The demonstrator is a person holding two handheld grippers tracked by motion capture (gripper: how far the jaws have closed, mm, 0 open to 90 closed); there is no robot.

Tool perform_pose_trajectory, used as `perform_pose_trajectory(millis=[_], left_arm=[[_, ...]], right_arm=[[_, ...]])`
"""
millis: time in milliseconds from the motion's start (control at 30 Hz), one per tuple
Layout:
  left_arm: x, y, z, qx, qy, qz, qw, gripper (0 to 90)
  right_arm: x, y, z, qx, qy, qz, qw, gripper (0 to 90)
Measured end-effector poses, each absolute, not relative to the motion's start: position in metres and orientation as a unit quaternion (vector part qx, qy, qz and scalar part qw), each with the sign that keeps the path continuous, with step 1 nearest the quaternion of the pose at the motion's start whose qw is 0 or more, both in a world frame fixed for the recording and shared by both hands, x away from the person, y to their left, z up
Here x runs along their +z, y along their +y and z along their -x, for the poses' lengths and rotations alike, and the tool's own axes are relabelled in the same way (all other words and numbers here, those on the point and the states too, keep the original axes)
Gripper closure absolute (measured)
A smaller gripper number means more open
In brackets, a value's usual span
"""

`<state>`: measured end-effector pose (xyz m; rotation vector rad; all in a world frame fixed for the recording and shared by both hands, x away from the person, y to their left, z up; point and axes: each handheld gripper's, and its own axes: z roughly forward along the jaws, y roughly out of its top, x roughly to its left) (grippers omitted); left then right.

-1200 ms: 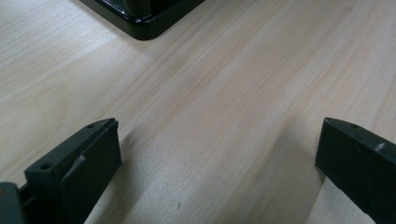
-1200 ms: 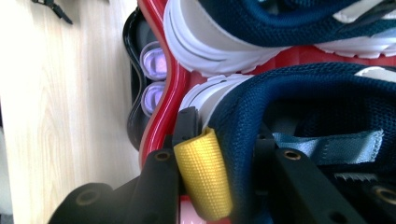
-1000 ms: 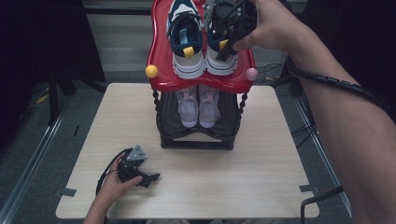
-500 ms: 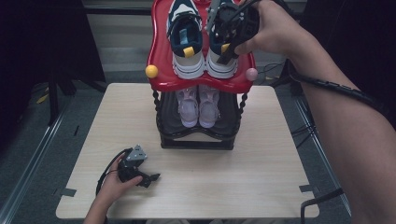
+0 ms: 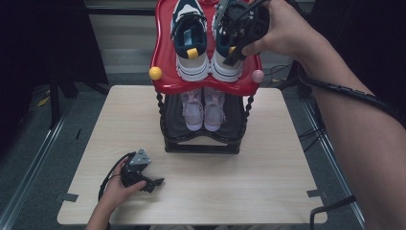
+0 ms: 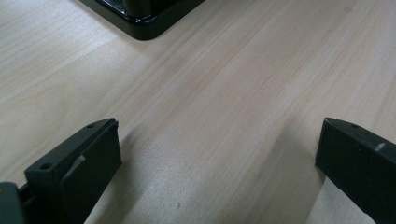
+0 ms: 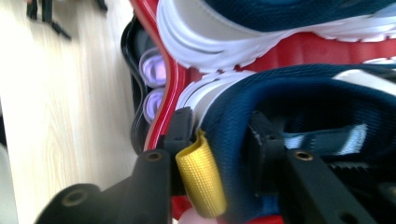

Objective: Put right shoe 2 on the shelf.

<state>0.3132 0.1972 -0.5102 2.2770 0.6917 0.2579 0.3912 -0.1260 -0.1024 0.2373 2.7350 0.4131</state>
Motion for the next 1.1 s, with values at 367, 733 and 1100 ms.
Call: perform_pose_trajectory(millis=[367,733,1100], left_arm=[[-0.51,0.197,-0.313,0.099,0.27,-0.885,0.366,0.0],[-0.51,0.197,-0.313,0.1,0.27,-0.885,0.366,0.0],[-0.51,0.197,-0.313,0.1,0.27,-0.885,0.366,0.0]], right_arm=[[-0.106,-0.125,-0.392,0.153,0.968,-0.093,0.178,69.4],[-0.106,-0.125,-0.39,0.145,0.968,-0.084,0.184,66.9],[-0.087,-0.132,-0.381,0.162,0.96,-0.11,0.2,53.8]])
